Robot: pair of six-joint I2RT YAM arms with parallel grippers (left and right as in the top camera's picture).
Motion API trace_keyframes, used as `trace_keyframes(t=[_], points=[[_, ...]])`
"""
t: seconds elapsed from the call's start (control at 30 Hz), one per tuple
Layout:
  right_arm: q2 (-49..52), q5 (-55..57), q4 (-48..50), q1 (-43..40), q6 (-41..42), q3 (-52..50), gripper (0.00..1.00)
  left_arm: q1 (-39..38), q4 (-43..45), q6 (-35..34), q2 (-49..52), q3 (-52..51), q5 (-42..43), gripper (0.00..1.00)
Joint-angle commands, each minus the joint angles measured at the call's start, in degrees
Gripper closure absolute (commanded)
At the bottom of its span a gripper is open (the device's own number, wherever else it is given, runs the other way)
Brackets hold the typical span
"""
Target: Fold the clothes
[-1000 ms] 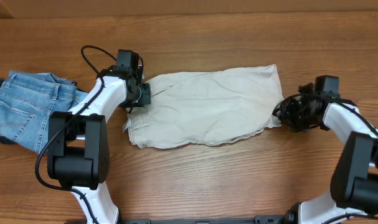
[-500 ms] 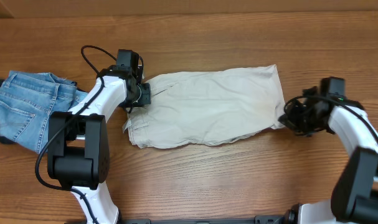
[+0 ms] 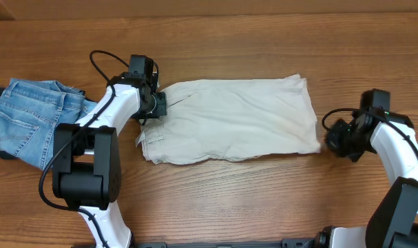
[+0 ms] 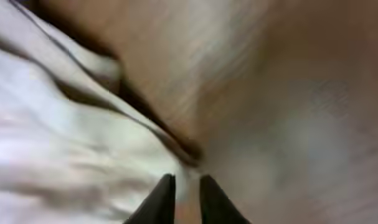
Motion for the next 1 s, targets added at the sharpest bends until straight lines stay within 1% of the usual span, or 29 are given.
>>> trace_keyframes(t=[0.0,0.03,0.07,0.17,0.27,0.33,0.43,0.47,0.5,0.67,0.7,0.73,0.8,0.83,0.9,0.97], points=[[-0.70,-24.15,10.03,-0.09,-12.48,1.46,0.51,0.83,-2.16,-0.31,3.04,-1.33,-2.75,0.91],[-0.68,-29.03,13.92,-0.09,-11.78,1.46,0.51,0.83,-2.19,-0.31,3.04,-1.33,-2.73,0.91],[-0.66,-29.92,20.06,0.50,-7.32,1.40,0.51,0.81,-2.16,-0.31,3.04,-1.27,-2.71,0.88],[1.84,-22.93,31.89,4.11,-6.99,1.40,0.51,0.59,-2.19,-0.33,3.04,-1.22,-2.67,0.84],[9.86,-22.53,42.51,5.57,-6.54,1.44,0.52,0.57,-2.19,-0.33,3.04,-1.22,-0.72,0.81],[13.03,-22.23,45.24,5.55,-6.54,1.44,0.52,0.59,-2.19,-0.35,3.04,-1.22,0.13,0.81],[13.22,-19.08,45.94,5.55,-6.56,1.42,0.51,0.59,-2.16,-0.33,3.04,-1.22,0.13,0.80],[13.22,-19.10,46.53,5.75,-6.64,1.42,0.51,0.59,-1.95,-0.33,3.04,-1.22,0.13,0.80],[13.22,-19.10,48.09,6.23,-6.80,1.42,0.55,0.59,-1.49,-0.42,3.04,-1.22,0.31,0.79],[14.08,-17.44,49.35,7.23,-6.78,1.42,0.55,0.59,-1.49,-0.57,3.04,-1.22,0.31,0.80],[14.62,-17.68,49.31,7.23,-6.73,1.42,0.58,0.59,-1.49,-0.57,3.04,-1.22,0.28,0.80],[15.13,-18.18,49.09,7.50,-6.51,1.42,0.64,0.59,-1.51,-0.55,3.04,-1.22,0.28,0.79],[15.08,-19.85,49.37,7.91,-6.45,1.66,0.82,0.59,-1.49,-0.55,3.04,-1.22,0.26,0.79],[15.08,-19.89,49.13,7.74,-2.97,2.80,0.96,0.59,-1.49,-0.55,3.04,-1.22,0.24,0.79],[15.08,-20.37,49.57,6.95,0.00,4.74,0.96,0.59,-1.46,-0.55,3.04,-1.22,0.24,0.78],[15.08,-20.68,50.62,6.43,1.29,6.40,0.96,0.59,-1.20,-0.55,3.04,-1.22,0.24,0.78]])
